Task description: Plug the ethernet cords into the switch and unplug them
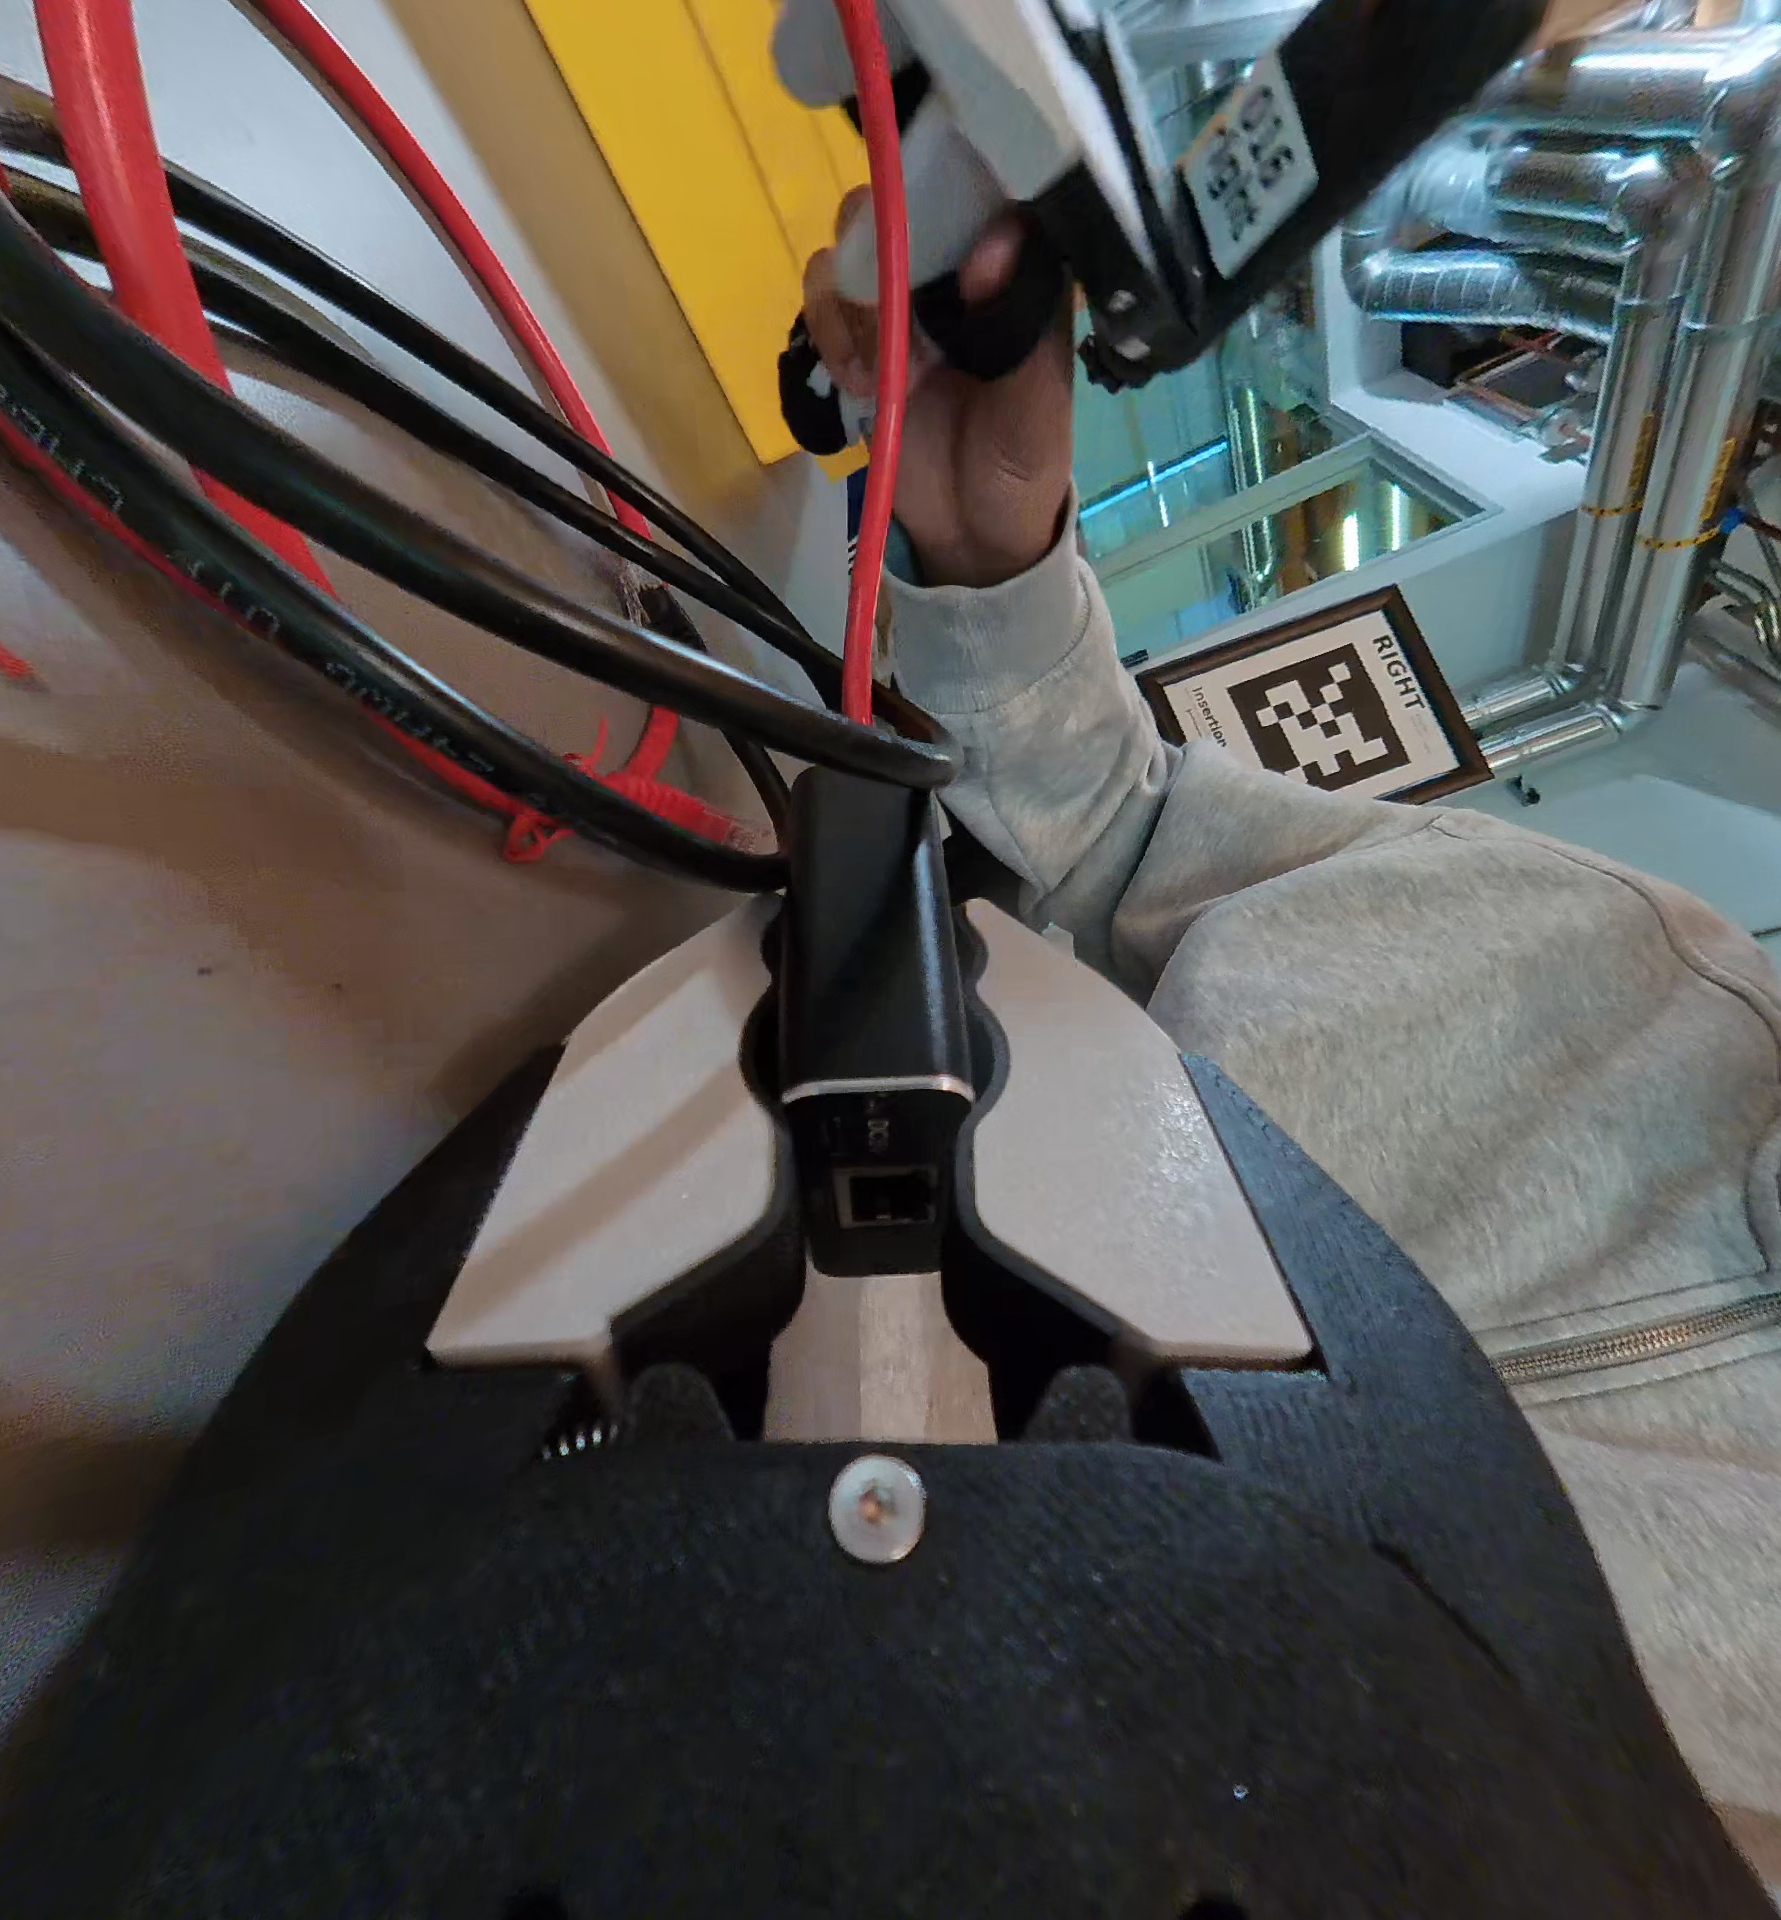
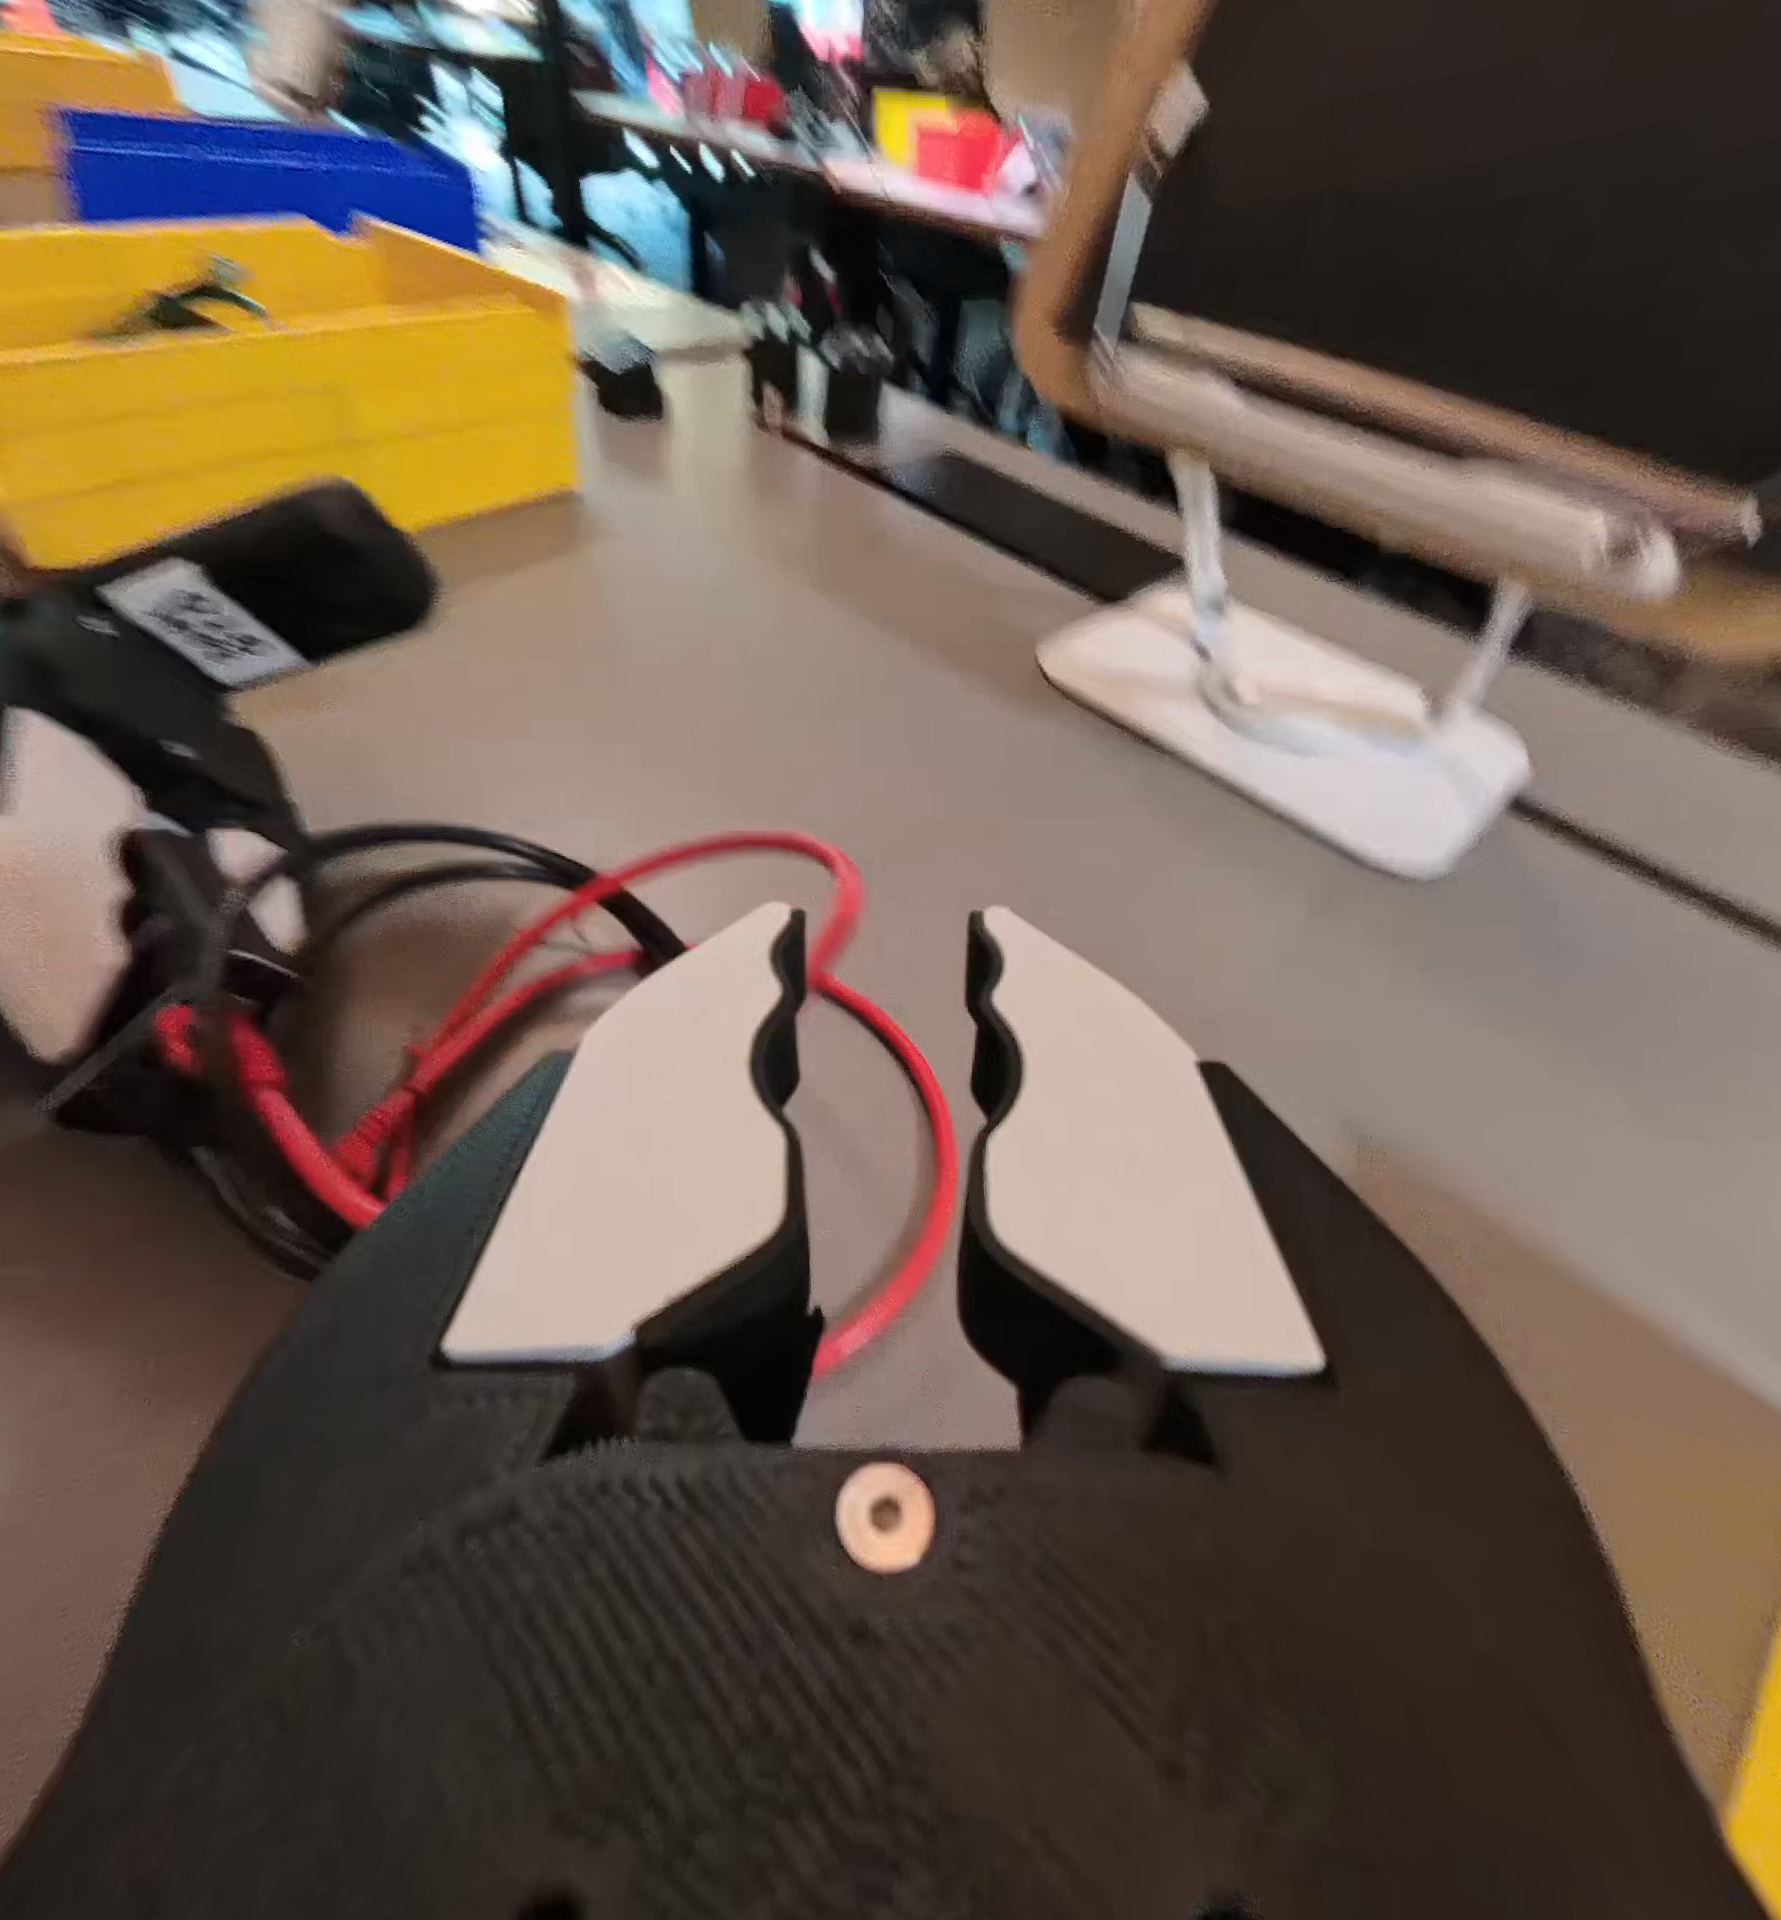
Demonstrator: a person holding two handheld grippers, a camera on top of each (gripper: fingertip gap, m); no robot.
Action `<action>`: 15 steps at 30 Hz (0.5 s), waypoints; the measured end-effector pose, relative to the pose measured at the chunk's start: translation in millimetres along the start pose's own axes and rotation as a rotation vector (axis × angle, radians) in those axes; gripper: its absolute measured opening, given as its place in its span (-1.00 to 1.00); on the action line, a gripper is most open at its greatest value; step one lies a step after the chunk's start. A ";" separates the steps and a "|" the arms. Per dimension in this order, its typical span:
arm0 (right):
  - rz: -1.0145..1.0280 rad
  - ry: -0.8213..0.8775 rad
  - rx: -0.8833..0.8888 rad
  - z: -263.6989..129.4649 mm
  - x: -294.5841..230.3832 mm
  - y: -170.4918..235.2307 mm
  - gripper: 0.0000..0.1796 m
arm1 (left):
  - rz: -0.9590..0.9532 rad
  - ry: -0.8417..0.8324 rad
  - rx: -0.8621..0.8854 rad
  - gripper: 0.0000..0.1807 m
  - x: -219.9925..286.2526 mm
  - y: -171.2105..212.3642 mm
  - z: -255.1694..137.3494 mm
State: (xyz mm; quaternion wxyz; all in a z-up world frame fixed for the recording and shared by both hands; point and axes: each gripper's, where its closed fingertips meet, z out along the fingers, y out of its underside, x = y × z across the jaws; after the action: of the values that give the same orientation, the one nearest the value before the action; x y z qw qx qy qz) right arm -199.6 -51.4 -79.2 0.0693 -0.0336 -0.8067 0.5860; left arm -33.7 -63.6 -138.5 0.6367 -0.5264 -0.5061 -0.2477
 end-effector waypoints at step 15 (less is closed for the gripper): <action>0.114 -0.261 -0.505 27.0 -59.5 89.1 -0.45 | 0.009 0.040 -0.013 -0.71 5.2 1.8 -0.2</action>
State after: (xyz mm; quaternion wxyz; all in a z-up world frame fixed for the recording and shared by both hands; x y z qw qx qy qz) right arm -147.3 -57.2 -176.4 -0.0788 -0.0194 -0.9259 0.3689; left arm -30.2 -62.1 -134.5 0.6443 -0.5279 -0.4893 -0.2584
